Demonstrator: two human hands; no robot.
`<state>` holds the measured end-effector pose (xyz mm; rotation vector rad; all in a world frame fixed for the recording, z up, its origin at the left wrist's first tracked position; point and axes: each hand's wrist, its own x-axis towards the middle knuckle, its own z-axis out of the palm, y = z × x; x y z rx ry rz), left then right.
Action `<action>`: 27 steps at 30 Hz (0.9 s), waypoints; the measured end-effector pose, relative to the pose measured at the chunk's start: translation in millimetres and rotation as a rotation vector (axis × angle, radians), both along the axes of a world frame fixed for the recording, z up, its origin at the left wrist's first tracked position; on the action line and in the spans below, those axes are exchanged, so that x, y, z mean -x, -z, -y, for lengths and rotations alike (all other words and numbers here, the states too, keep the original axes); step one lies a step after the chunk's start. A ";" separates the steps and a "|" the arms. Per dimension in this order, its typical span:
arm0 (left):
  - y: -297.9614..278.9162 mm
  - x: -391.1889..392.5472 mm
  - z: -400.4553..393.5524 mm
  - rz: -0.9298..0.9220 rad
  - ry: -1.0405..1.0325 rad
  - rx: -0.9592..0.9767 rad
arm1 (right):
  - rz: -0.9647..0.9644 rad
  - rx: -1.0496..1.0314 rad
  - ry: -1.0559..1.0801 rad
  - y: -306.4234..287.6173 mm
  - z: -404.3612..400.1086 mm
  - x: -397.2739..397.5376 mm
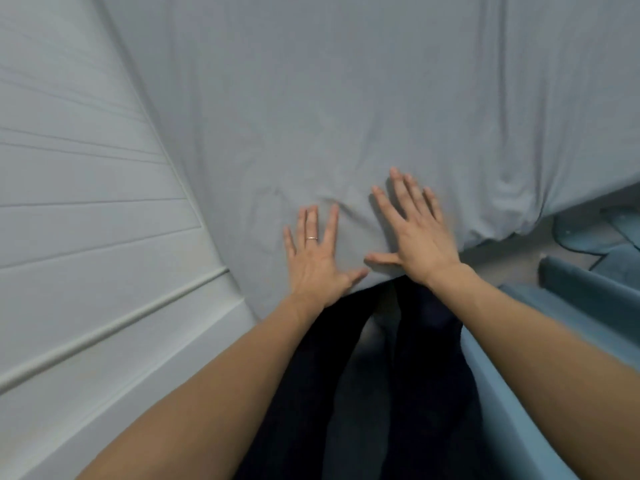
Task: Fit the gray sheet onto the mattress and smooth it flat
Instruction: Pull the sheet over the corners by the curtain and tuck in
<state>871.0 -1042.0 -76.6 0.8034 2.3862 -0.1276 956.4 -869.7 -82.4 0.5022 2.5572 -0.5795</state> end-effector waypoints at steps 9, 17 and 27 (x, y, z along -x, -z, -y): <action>9.8 29.2 110.9 0.120 -0.260 0.139 | 0.095 -0.054 -0.049 22.2 27.4 -5.7; 10.7 26.7 118.8 0.075 -0.213 0.126 | 0.109 -0.087 -0.068 13.3 37.1 8.0; 20.4 24.6 137.8 0.127 -0.194 0.010 | 0.075 -0.141 -0.088 35.0 43.6 -1.9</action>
